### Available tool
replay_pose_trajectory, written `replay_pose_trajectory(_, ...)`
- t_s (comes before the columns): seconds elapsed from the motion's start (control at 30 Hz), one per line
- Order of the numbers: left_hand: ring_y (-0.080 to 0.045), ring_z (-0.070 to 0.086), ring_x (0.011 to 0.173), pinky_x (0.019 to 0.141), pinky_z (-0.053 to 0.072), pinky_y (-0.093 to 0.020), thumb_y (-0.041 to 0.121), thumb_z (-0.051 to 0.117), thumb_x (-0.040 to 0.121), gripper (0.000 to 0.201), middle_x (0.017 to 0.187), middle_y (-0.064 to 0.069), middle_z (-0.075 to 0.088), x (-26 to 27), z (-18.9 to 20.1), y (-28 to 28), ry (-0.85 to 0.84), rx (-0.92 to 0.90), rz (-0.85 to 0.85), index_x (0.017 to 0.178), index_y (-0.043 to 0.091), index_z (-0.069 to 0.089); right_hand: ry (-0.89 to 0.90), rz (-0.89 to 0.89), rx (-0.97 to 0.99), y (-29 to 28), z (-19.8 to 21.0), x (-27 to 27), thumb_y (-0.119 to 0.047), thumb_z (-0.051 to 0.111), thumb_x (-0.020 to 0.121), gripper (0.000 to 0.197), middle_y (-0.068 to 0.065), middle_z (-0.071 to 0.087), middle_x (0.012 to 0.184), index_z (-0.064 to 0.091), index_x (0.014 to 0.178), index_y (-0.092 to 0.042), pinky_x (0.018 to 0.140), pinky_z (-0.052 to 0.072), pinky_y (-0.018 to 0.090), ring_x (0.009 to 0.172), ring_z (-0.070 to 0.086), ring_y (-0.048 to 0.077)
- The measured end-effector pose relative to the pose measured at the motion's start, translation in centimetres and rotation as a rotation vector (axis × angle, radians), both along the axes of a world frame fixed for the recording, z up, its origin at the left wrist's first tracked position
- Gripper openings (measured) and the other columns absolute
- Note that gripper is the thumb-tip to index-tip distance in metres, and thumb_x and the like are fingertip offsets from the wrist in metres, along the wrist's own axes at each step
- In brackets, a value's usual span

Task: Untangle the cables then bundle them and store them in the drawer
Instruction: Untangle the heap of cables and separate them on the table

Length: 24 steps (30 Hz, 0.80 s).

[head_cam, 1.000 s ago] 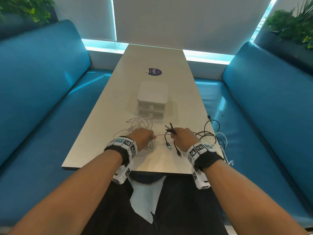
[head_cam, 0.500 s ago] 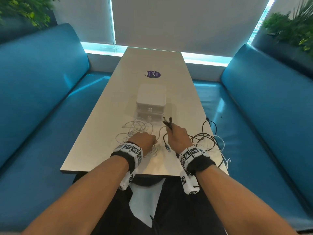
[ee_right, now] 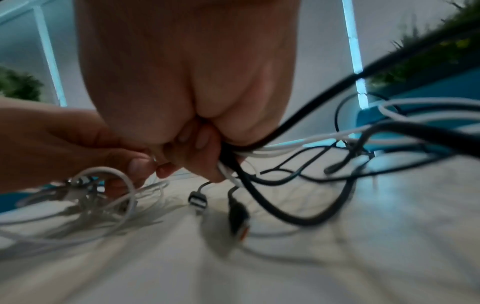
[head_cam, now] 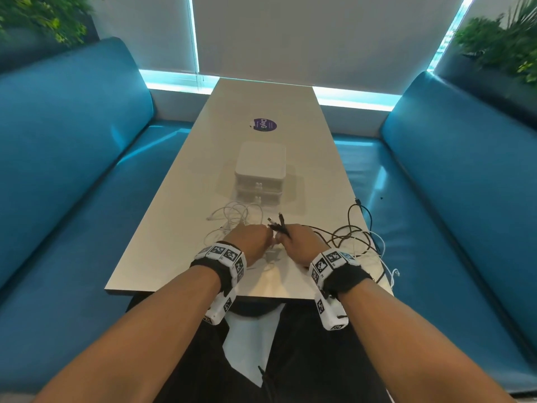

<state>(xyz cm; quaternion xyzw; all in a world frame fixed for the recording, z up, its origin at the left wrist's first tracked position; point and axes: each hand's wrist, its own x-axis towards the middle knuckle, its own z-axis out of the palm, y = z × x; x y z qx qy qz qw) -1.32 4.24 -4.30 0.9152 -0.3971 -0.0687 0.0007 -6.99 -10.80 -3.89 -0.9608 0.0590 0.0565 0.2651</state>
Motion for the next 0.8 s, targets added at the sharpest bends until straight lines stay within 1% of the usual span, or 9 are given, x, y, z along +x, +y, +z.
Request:
replay_pose_trajectory(0.1, -0.028, 0.063, 0.091, 0.075, 0.043, -0.036, 0.027, 0.045, 0.106, 0.024, 0.102, -0.005, 0.06, 0.7, 0.0, 0.6, -0.027, 0.001, 0.02, 0.109, 0.016, 0.066, -0.006, -0.044, -0.047, -0.9, 0.5, 0.3, -0.027, 0.045, 0.101, 0.026, 0.01, 0.068, 0.099, 0.066, 0.108, -0.014, 0.079, 0.053, 0.039, 0.088, 0.065, 0.029)
replay_pose_trajectory(0.17, -0.028, 0.061, 0.099, 0.085, 0.041, -0.04, 0.028, 0.044, 0.106, 0.025, 0.108, -0.005, 0.058, 1.0, 0.3, 0.7, -0.064, 0.029, 0.023, 0.113, 0.019, 0.066, -0.019, -0.096, -0.057, -1.6, 0.7, 0.6, -0.027, 0.045, 0.101, 0.026, 0.011, 0.068, 0.101, 0.066, 0.108, -0.013, 0.08, 0.053, 0.04, 0.089, 0.064, 0.029)
replay_pose_trajectory(0.23, -0.027, 0.058, 0.108, 0.099, 0.034, -0.046, 0.032, 0.039, 0.106, 0.029, 0.113, -0.003, 0.058, 1.0, 0.5, 0.6, -0.094, 0.078, 0.045, 0.115, 0.023, 0.066, -0.021, -0.116, -0.085, -2.1, 0.8, 0.8, -0.029, 0.045, 0.101, 0.026, 0.012, 0.068, 0.103, 0.065, 0.107, -0.014, 0.082, 0.053, 0.042, 0.09, 0.063, 0.029)
replay_pose_trajectory(0.33, -0.026, 0.049, 0.119, 0.107, 0.021, -0.056, 0.04, 0.034, 0.105, 0.037, 0.118, -0.001, 0.059, 1.0, 1.0, 0.3, -0.123, 0.146, 0.108, 0.114, 0.026, 0.067, -0.018, -0.141, -0.124, -2.8, 0.8, 0.9, -0.03, 0.044, 0.101, 0.027, 0.013, 0.067, 0.101, 0.065, 0.107, -0.013, 0.08, 0.054, 0.042, 0.088, 0.063, 0.03)
replay_pose_trajectory(0.4, -0.025, 0.047, 0.12, 0.109, 0.019, -0.057, 0.039, 0.034, 0.104, 0.037, 0.117, 0.0, 0.062, 0.9, 1.1, 0.2, -0.113, 0.133, 0.118, 0.111, 0.025, 0.067, -0.018, -0.156, -0.154, -3.2, 0.8, 0.8, -0.029, 0.043, 0.102, 0.029, 0.014, 0.067, 0.101, 0.064, 0.108, -0.012, 0.081, 0.053, 0.042, 0.09, 0.063, 0.03)
replay_pose_trajectory(0.5, -0.024, 0.051, 0.116, 0.109, 0.015, -0.056, 0.034, 0.034, 0.102, 0.031, 0.11, 0.002, 0.067, 0.7, 1.0, 0.4, -0.095, 0.104, 0.106, 0.107, 0.027, 0.064, -0.041, -0.183, -0.198, -3.4, 0.6, 0.7, -0.03, 0.042, 0.102, 0.03, 0.013, 0.067, 0.099, 0.064, 0.108, -0.01, 0.081, 0.054, 0.044, 0.09, 0.063, 0.03)
replay_pose_trajectory(0.67, -0.023, 0.051, 0.113, 0.111, 0.015, -0.056, 0.031, 0.033, 0.1, 0.03, 0.103, 0.002, 0.069, 0.2, 1.1, 0.5, -0.143, 0.131, 0.114, 0.11, 0.025, 0.061, -0.1, -0.209, -0.245, -3.4, 0.3, 0.4, -0.031, 0.042, 0.102, 0.029, 0.011, 0.066, 0.096, 0.063, 0.106, -0.011, 0.076, 0.054, 0.04, 0.085, 0.062, 0.028)
replay_pose_trajectory(0.73, -0.024, 0.048, 0.112, 0.11, 0.016, -0.055, 0.033, 0.036, 0.096, 0.027, 0.1, 0.0, 0.068, 0.2, 1.2, 0.7, -0.11, 0.153, 0.142, 0.104, 0.025, 0.06, -0.098, -0.2, -0.256, -3.4, 0.1, 0.4, -0.032, 0.042, 0.102, 0.029, 0.01, 0.065, 0.095, 0.063, 0.106, -0.012, 0.075, 0.054, 0.04, 0.084, 0.061, 0.027)
replay_pose_trajectory(0.8, -0.025, 0.048, 0.108, 0.107, 0.02, -0.053, 0.033, 0.043, 0.09, 0.015, 0.095, 0.0, 0.066, 0.2, 1.3, 0.9, -0.075, 0.164, 0.148, 0.093, 0.026, 0.055, -0.082, -0.194, -0.252, -3.2, -0.1, 0.3, -0.031, 0.042, 0.102, 0.028, 0.009, 0.064, 0.095, 0.063, 0.106, -0.012, 0.076, 0.055, 0.041, 0.084, 0.062, 0.027)
